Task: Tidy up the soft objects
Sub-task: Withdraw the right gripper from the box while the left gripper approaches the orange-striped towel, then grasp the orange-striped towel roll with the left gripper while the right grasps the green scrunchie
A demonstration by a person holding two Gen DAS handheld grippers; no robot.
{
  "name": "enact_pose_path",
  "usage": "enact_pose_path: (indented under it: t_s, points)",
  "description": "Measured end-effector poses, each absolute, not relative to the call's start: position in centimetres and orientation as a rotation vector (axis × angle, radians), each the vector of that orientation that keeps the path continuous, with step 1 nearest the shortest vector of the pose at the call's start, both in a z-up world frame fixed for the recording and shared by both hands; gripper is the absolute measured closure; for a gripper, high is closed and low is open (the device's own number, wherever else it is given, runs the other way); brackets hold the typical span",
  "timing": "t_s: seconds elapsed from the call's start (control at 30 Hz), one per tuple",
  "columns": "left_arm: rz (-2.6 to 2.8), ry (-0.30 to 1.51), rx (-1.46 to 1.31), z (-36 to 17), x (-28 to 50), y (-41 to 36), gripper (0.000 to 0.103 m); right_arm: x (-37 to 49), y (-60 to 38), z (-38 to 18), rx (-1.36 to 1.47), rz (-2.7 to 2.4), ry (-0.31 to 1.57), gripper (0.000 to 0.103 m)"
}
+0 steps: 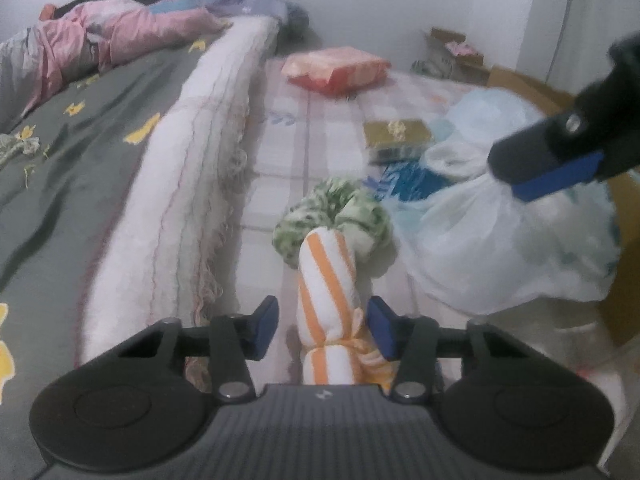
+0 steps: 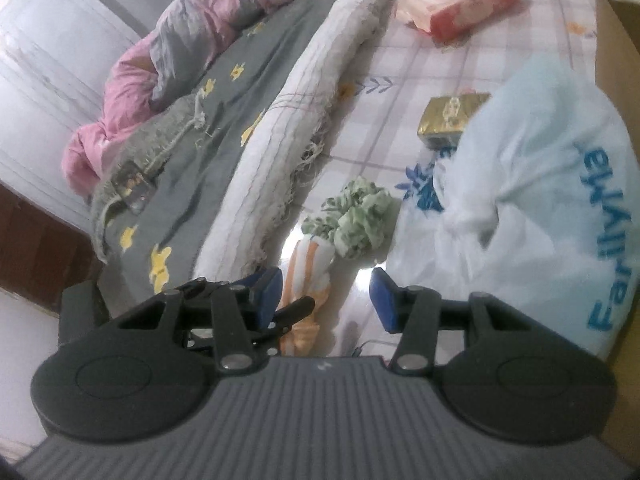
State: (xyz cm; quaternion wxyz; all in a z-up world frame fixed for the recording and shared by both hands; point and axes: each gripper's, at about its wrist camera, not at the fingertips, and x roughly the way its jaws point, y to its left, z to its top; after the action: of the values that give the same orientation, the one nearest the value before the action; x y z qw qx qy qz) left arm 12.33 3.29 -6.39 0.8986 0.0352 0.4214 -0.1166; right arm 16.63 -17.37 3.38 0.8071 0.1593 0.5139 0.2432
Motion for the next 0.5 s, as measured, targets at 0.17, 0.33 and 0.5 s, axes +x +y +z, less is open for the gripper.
enact_pose_path:
  t_s: [0.17,0.33,0.5]
  points:
    - [-0.245,0.889,0.044,-7.2,12.6,3.5,0.065,17.8,-16.5,2.2,0.323,0.521,1.119,0.056]
    - [-0.209,0.876,0.015,-6.8,11.9,4.4,0.067,18.6,-15.8,1.6,0.312,0.518,1.135,0.056]
    - [-0.17,0.874,-0.011,-6.8,11.5,5.2,0.067,19.7,-14.6,0.9,0.295,0.525,1.147,0.055]
